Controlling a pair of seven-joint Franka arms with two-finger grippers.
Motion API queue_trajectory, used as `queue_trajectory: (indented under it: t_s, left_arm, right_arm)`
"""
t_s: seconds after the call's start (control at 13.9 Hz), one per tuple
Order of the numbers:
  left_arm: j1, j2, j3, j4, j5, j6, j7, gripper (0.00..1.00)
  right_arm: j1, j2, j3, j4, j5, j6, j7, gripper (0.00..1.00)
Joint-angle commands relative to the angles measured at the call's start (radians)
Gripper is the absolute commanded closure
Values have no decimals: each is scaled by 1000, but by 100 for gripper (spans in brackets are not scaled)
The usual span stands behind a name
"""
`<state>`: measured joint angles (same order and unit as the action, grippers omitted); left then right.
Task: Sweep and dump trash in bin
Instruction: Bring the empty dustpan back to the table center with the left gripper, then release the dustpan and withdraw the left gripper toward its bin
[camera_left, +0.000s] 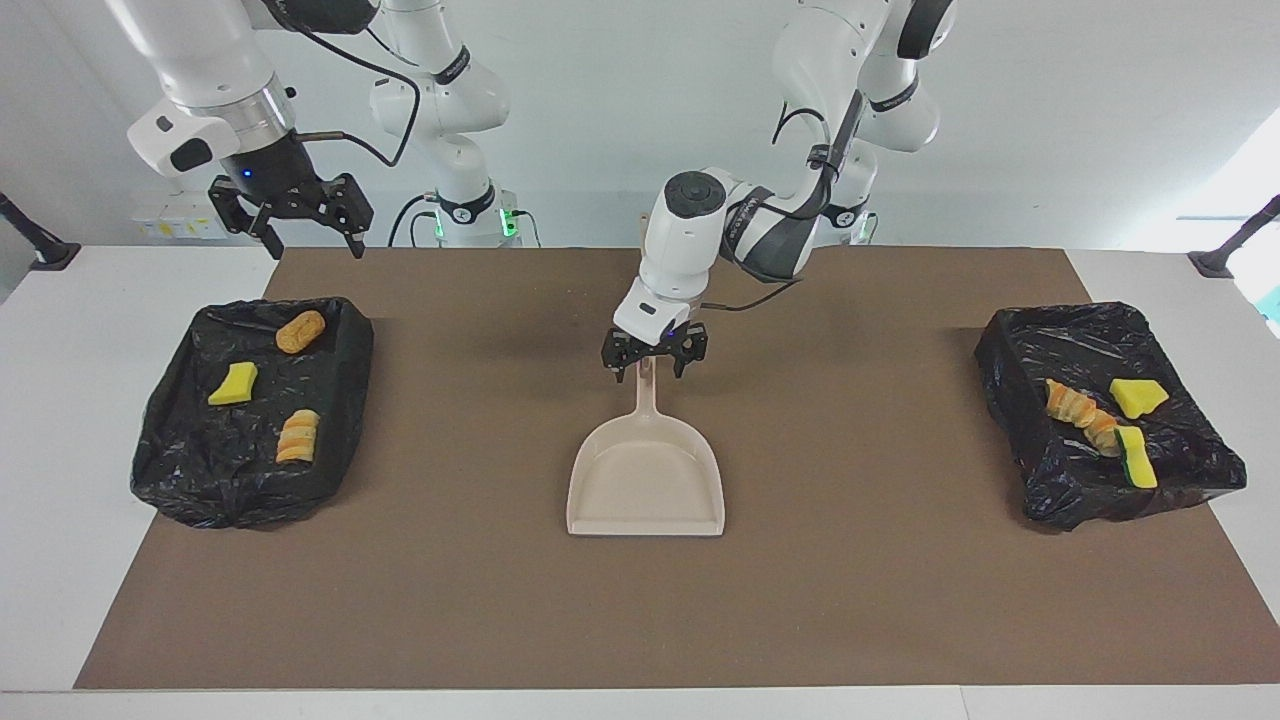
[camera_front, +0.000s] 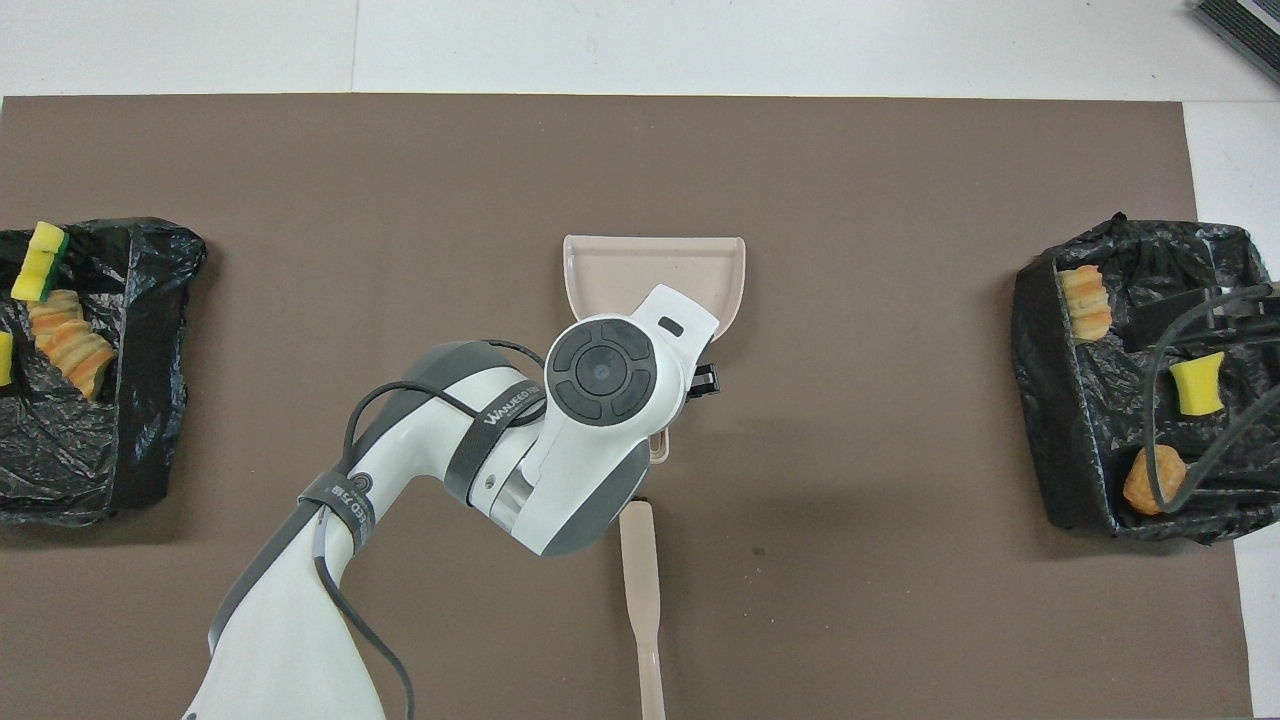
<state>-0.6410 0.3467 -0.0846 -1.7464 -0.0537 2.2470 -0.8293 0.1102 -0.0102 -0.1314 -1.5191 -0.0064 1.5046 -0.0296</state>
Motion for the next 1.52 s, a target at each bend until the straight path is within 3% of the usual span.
queue_trajectory:
  t_s: [0.0, 0.22, 0.65, 1.08, 1.44]
  left_arm:
    - [44, -58, 13, -10, -11, -41, -4, 0]
    - [95, -92, 14, -12, -3, -134, 18, 0]
    - [320, -166, 14, -16, -3, -404, 356, 0]
    - [527, -290, 14, -99, -2, -464, 734, 0]
    - [581, -367, 19, -91, 3, -483, 803, 0]
  right_arm:
    - [-7, -5, 1, -1, 16, 8, 16, 0]
    - [-7, -5, 1, -1, 16, 8, 16, 0]
    - [-7, -5, 1, -1, 16, 6, 16, 0]
    - [-7, -5, 1, -1, 16, 8, 16, 0]
    - [-7, -5, 1, -1, 16, 6, 16, 0]
